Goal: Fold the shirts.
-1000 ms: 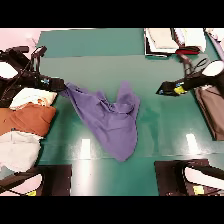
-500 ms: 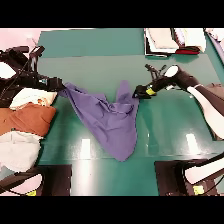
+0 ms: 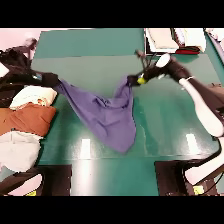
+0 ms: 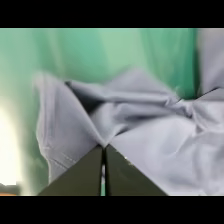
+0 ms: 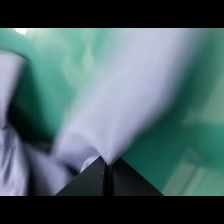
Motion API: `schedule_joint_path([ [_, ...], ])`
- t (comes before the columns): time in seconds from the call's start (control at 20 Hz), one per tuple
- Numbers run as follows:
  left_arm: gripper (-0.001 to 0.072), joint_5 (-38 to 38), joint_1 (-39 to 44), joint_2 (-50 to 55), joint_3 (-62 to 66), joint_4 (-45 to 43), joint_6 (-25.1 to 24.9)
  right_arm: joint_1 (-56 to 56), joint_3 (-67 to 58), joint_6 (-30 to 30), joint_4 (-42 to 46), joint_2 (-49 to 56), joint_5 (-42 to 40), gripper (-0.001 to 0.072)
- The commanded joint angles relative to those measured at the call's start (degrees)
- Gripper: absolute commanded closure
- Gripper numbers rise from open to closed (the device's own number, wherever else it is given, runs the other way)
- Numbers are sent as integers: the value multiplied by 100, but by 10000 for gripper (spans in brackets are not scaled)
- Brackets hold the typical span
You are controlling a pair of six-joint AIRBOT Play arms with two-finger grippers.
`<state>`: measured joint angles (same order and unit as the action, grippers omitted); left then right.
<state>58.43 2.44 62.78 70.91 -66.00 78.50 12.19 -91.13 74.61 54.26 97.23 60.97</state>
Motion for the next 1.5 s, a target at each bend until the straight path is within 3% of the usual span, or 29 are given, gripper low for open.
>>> schedule_joint_path([
  [0.0,686,-358,-4,-901,824,-1036,404,-291,-824,-70,575,-1062,358,688],
  [0.4,686,-354,-4,-2601,2964,-1091,424,-1266,-2201,190,750,-3766,1598,689],
  [0.65,686,-398,-4,-2653,3563,-791,415,-2264,-1821,444,743,-4743,1729,689],
  [0.8,686,175,-4,-2286,3545,-789,422,-2782,-1250,590,728,-4948,1790,689],
  [0.95,686,1091,-4,-1453,3108,-560,444,-2715,-505,745,728,-4614,2199,689],
  [1.1,685,1495,-4,-424,2059,-533,452,-2190,424,748,890,-3834,2297,689],
  [1.25,685,1060,-4,573,828,-511,437,-1563,1198,872,1950,-2824,1814,689],
  [1.45,684,304,-4,1759,260,-514,398,-1340,1207,872,2026,-1342,1176,688],
])
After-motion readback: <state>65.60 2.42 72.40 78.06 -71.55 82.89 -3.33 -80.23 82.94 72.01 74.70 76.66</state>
